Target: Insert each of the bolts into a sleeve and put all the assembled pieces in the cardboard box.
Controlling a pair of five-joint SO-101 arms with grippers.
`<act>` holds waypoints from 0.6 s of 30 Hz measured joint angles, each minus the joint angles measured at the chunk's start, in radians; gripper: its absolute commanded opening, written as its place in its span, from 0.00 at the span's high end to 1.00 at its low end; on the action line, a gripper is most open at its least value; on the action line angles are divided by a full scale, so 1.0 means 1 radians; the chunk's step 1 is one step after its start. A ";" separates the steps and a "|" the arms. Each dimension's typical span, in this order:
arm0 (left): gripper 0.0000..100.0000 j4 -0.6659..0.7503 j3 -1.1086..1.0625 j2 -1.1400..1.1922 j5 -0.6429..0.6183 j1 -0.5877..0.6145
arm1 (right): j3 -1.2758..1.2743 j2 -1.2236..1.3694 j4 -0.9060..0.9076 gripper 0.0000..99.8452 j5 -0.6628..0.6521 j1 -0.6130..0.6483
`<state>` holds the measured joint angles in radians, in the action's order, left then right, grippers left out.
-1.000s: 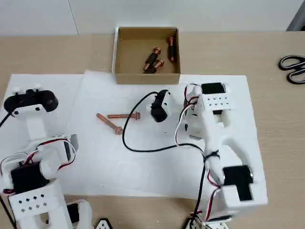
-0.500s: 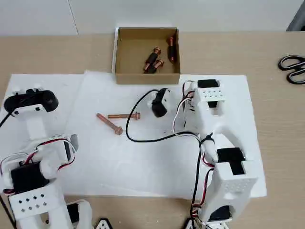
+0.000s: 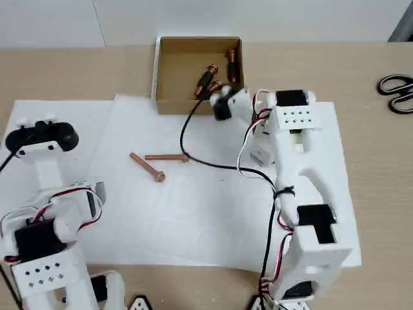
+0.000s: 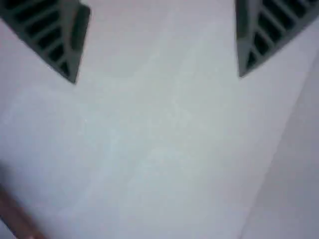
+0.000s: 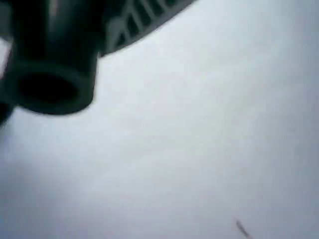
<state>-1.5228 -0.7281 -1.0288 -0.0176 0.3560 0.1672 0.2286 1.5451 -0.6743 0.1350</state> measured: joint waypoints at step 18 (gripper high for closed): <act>0.80 0.000 0.462 0.713 0.755 -0.338 | -0.072 -0.316 0.129 1.00 0.322 0.041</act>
<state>-1.5228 -0.2662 -0.3153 0.7373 0.0184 0.0951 -0.0875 1.6740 -0.3521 0.1765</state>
